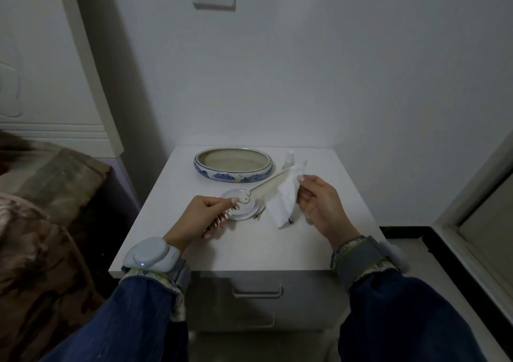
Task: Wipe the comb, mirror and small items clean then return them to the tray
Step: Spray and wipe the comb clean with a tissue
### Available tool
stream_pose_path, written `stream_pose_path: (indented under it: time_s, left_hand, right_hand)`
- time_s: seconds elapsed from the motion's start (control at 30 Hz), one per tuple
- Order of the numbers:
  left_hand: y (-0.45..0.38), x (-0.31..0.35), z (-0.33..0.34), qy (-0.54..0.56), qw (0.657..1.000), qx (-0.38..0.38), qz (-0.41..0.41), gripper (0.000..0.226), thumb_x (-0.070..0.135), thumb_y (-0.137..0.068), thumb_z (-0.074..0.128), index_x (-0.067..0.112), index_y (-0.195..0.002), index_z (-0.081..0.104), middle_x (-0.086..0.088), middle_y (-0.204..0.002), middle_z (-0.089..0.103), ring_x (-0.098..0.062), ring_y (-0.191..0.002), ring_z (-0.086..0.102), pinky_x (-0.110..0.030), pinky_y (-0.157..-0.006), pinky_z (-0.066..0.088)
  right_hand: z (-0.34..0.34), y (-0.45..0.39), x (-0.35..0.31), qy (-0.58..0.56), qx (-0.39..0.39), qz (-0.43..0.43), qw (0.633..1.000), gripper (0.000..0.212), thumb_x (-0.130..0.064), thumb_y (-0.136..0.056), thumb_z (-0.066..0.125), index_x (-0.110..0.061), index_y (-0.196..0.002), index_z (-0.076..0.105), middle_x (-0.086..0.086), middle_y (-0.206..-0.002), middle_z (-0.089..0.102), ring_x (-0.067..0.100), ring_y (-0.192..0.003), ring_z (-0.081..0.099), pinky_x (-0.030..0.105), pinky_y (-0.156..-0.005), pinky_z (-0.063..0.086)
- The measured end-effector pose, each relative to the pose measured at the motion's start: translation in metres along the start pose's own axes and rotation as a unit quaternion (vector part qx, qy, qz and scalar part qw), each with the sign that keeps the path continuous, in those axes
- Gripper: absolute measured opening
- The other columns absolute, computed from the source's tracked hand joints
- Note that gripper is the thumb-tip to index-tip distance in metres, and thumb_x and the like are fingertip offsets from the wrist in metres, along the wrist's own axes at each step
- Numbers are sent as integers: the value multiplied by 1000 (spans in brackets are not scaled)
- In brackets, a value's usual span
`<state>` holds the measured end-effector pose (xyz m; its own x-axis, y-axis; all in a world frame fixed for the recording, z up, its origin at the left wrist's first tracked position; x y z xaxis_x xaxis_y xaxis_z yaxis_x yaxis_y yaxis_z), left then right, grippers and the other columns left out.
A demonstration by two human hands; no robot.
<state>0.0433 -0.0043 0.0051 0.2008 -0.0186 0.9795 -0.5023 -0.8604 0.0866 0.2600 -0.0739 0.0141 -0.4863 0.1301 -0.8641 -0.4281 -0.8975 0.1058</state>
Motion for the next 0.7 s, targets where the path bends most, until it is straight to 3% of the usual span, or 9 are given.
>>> stream_pose_path:
  time_s: [0.13, 0.23, 0.33, 0.5, 0.7]
  left_hand:
    - [1, 1, 2, 3, 1000, -16, 1, 31, 35, -83, 63, 9, -70, 74, -8, -47, 52, -16, -35, 36, -20, -38, 30]
    - [1, 0, 3, -2, 1000, -25, -3, 37, 42, -75, 64, 6, -70, 73, -10, -50, 53, -19, -39, 37, -22, -40, 31]
    - [2, 0, 5, 0, 999, -39, 1, 30, 37, -80, 64, 12, -68, 73, -12, -50, 52, -17, -35, 37, -20, -37, 30]
    - [1, 0, 6, 4, 999, -41, 9, 25, 32, -84, 63, 16, -70, 76, -12, -49, 51, -16, -32, 36, -18, -35, 29]
    - [0, 0, 5, 4, 999, -38, 13, 24, 29, -87, 62, 14, -73, 75, -13, -48, 50, -14, -30, 34, -17, -34, 27]
  right_hand:
    - [7, 1, 1, -17, -29, 10, 999, 19, 5, -88, 51, -8, -75, 50, 4, -67, 69, 14, -65, 67, 24, -65, 57]
    - [7, 0, 2, 1, -17, 5, 1000, 26, 9, -85, 54, -10, -69, 46, 5, -64, 67, 14, -63, 65, 23, -62, 56]
    - [5, 0, 2, 27, 1, -11, 1000, 28, 11, -81, 59, -9, -66, 45, 8, -65, 67, 16, -63, 66, 22, -57, 55]
    - [7, 9, -4, 80, 18, -12, 997, 29, 10, -83, 58, -9, -68, 41, -3, -44, 57, 1, -34, 50, 10, -33, 35]
    - [10, 15, -9, 122, 11, -21, 992, 29, 9, -84, 58, -8, -68, 39, -5, -36, 49, 0, -28, 42, 8, -30, 31]
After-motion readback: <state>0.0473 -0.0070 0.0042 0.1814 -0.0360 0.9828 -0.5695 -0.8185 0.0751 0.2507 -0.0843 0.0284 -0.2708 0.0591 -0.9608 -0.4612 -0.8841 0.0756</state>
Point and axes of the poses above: each hand's wrist, its own y-axis away from the middle knuckle, its own z-axis out of the palm, x = y × z, the point moved 6 cm from there along -y, towards the middle knuckle
